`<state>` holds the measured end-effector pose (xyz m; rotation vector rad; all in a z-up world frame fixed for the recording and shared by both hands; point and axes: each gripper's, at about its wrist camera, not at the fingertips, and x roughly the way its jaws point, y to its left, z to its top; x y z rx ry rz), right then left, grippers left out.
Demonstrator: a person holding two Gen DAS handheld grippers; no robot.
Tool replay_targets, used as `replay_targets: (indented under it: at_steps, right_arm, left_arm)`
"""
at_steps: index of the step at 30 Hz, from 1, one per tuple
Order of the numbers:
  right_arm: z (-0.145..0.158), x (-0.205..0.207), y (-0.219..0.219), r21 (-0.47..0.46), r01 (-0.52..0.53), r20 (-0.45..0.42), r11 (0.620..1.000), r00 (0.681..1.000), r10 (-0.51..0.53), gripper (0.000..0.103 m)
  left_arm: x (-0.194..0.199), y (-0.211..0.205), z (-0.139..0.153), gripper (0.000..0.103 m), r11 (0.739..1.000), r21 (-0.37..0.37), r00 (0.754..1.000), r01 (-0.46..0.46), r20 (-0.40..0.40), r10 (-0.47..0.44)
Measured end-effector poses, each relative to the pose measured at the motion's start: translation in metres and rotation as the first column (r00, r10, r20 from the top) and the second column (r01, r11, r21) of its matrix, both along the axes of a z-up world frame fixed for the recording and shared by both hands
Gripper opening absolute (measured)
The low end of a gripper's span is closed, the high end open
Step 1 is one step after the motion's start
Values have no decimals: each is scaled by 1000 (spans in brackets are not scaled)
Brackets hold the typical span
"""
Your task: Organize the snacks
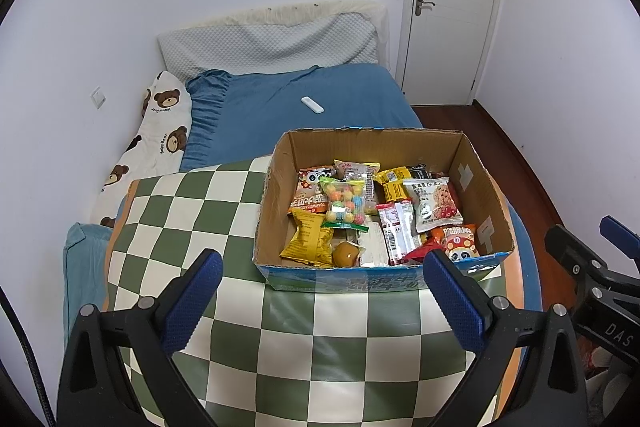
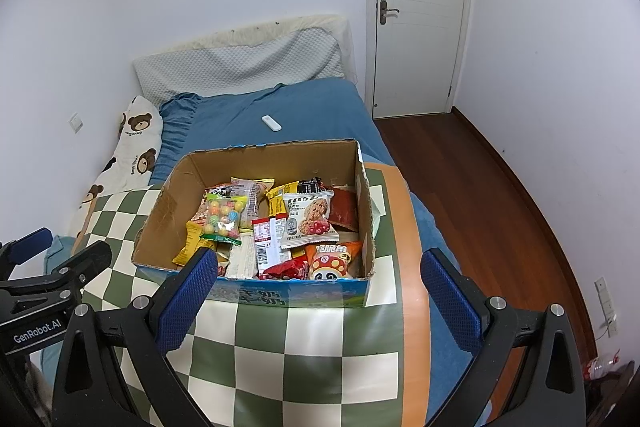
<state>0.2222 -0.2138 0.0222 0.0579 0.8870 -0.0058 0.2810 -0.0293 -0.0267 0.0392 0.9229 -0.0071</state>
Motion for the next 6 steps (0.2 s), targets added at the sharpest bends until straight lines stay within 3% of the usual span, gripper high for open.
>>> replay_targets:
  at_steps: [6]
  right_arm:
    - [0,-1,0,1,1,1,1000,1000,-1,103]
  left_arm:
    - [0,2,1,103,1000,-2,1000,-5,10,5]
